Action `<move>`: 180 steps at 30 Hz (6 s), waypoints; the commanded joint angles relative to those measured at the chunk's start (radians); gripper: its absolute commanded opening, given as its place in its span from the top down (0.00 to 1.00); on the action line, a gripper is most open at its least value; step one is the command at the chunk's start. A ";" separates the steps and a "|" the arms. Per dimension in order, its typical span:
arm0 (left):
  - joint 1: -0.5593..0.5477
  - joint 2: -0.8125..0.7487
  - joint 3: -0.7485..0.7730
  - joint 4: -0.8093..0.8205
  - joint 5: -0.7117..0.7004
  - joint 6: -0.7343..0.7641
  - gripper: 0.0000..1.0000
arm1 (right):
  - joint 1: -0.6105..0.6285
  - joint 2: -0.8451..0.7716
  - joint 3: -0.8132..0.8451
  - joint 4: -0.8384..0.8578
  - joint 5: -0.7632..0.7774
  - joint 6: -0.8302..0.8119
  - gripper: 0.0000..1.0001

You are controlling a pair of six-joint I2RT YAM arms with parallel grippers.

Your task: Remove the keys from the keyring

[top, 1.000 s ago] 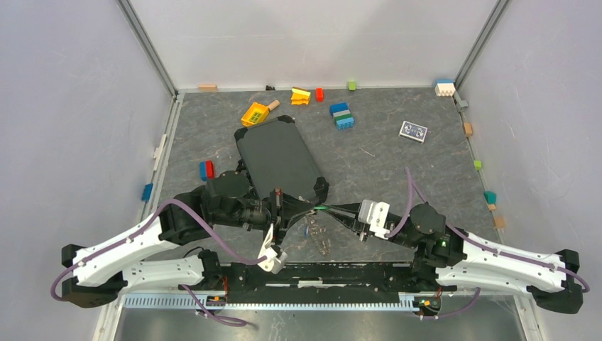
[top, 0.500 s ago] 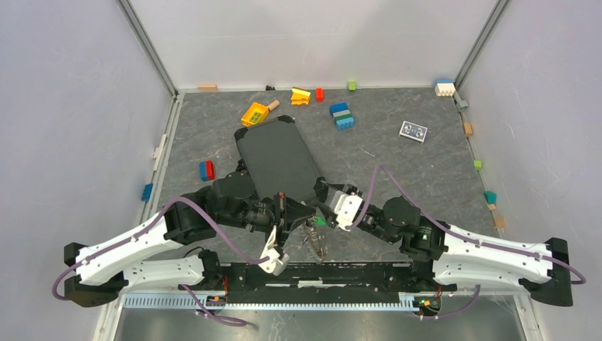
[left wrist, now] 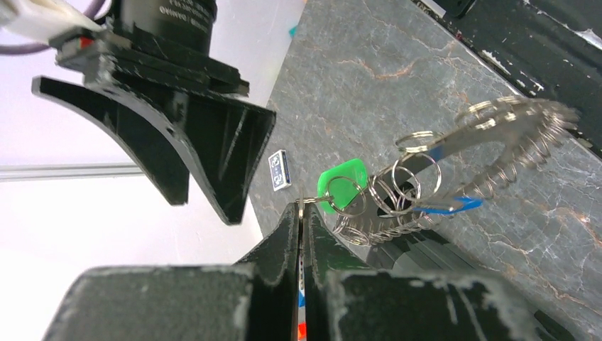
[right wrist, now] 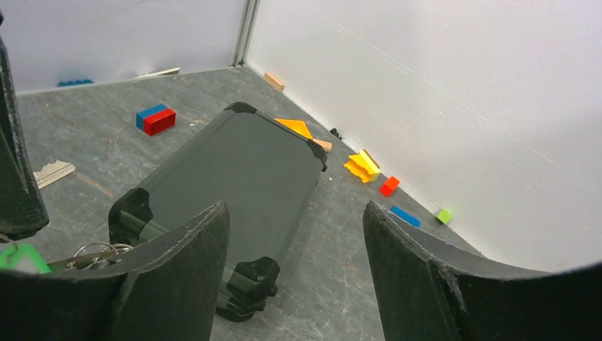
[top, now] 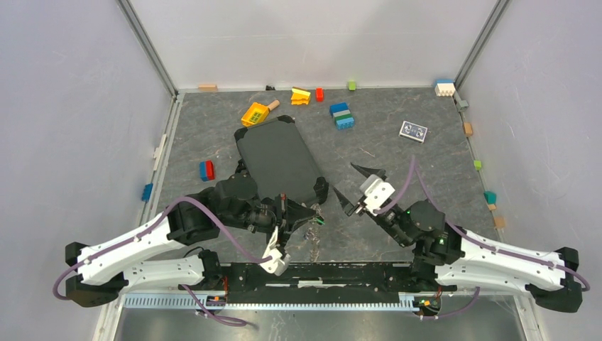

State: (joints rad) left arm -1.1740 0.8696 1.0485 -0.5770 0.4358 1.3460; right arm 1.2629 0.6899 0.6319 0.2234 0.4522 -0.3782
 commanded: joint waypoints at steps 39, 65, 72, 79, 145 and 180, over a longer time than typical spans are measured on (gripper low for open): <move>0.104 -0.001 -0.131 0.613 -0.319 -0.487 0.98 | 0.000 -0.081 0.043 -0.137 -0.249 0.432 0.37; 0.123 0.190 0.224 0.301 -0.640 -1.021 0.98 | 0.001 -0.081 -0.105 0.118 -0.189 0.504 0.28; 0.123 0.237 0.301 0.177 -0.695 -1.156 0.98 | 0.000 -0.020 -0.159 0.297 -0.237 0.473 0.18; 0.123 0.251 0.337 0.146 -0.706 -1.214 0.98 | 0.000 0.077 -0.182 0.397 -0.153 0.425 0.15; 0.123 -0.071 0.088 0.290 -0.675 -1.413 0.81 | 0.000 0.161 -0.010 0.125 0.037 -0.512 1.00; 0.124 -0.419 -0.209 0.303 -0.872 -1.605 0.34 | 0.052 0.170 0.216 -0.061 0.218 -1.201 1.00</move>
State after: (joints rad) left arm -1.0550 0.4671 0.8364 -0.3336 -0.4175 -0.2146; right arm 1.4029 0.9207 0.8642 0.0723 0.6395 -1.5684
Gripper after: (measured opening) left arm 0.670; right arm 0.319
